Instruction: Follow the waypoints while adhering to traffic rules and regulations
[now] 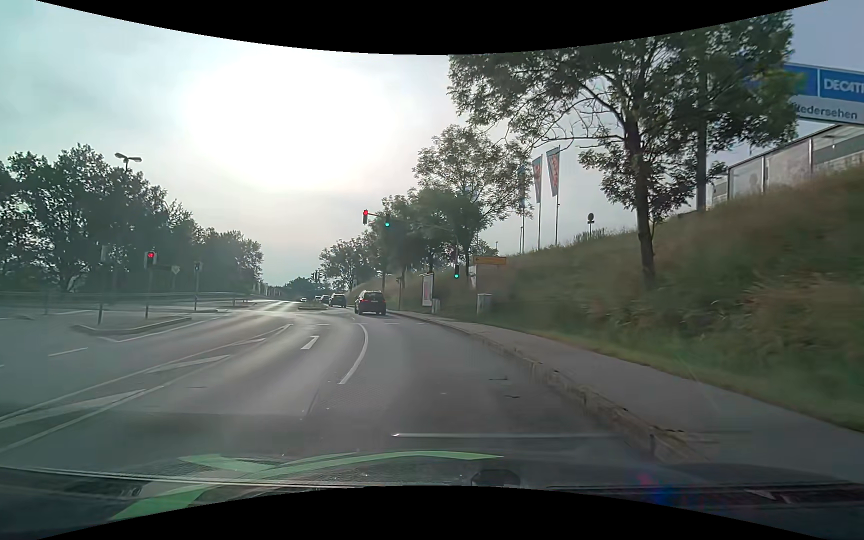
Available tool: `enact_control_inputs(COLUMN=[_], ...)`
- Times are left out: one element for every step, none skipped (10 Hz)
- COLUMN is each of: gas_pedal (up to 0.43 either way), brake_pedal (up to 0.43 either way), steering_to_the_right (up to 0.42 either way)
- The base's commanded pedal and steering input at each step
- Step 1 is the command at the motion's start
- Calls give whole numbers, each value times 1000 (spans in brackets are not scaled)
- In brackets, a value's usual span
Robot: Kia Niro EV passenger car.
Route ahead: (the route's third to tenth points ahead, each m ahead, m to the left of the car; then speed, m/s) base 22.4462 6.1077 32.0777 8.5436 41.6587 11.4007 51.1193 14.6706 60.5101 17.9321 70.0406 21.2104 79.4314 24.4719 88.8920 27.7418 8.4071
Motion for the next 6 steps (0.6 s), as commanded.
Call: enact_control_inputs(gas_pedal=[260, 260, 260, 260, 260, 260], brake_pedal=[0, 0, 0, 0, 0, 0], steering_to_the_right=[-55, -52, -52, -52, -52, -52])
